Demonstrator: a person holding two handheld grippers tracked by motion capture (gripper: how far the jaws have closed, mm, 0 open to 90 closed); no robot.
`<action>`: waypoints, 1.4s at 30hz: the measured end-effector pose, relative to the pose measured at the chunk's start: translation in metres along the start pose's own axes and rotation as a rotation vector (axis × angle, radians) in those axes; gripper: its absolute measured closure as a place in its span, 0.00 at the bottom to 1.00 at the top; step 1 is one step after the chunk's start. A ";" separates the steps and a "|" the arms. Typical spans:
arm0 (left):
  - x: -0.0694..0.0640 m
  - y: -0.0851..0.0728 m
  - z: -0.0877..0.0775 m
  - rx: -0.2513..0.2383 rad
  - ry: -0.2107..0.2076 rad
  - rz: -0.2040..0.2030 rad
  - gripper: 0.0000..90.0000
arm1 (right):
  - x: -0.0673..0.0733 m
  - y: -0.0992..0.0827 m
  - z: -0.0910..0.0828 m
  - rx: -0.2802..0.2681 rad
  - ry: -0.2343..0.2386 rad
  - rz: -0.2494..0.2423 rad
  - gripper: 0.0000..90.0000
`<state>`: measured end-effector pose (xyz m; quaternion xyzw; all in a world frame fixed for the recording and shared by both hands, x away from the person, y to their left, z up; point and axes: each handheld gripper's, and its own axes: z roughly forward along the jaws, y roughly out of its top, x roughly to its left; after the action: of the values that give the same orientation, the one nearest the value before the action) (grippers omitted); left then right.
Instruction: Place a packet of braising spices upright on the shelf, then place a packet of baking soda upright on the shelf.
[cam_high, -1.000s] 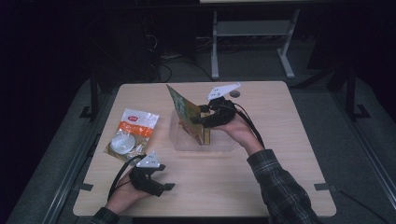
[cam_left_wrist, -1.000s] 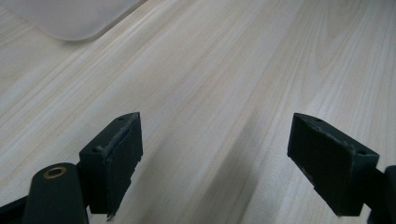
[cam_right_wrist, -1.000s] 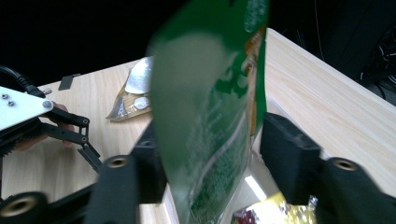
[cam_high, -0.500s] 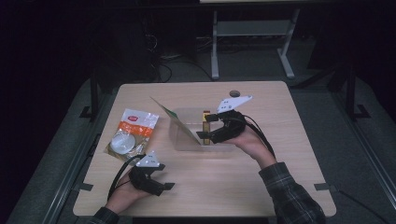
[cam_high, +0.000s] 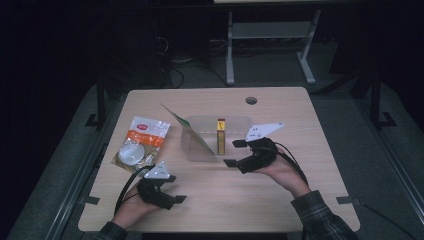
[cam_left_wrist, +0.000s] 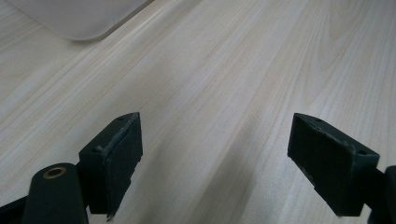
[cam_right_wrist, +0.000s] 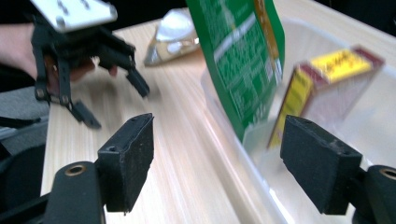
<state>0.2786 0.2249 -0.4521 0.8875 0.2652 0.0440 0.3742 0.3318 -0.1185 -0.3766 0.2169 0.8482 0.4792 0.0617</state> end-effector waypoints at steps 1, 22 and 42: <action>0.000 0.000 0.000 -0.001 0.000 0.001 0.19 | 0.001 -0.005 -0.002 0.003 -0.006 0.004 0.28; 0.010 -0.001 -0.014 0.000 0.064 -0.021 0.20 | 0.016 -0.088 -0.018 0.124 -0.128 0.095 0.23; 0.089 0.003 -0.072 -0.091 0.335 -0.220 0.19 | 0.017 -0.112 -0.036 0.128 -0.161 0.164 0.20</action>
<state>0.3358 0.3140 -0.4089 0.8156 0.4170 0.1616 0.3673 0.2706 -0.1895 -0.4499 0.3268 0.8489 0.4084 0.0761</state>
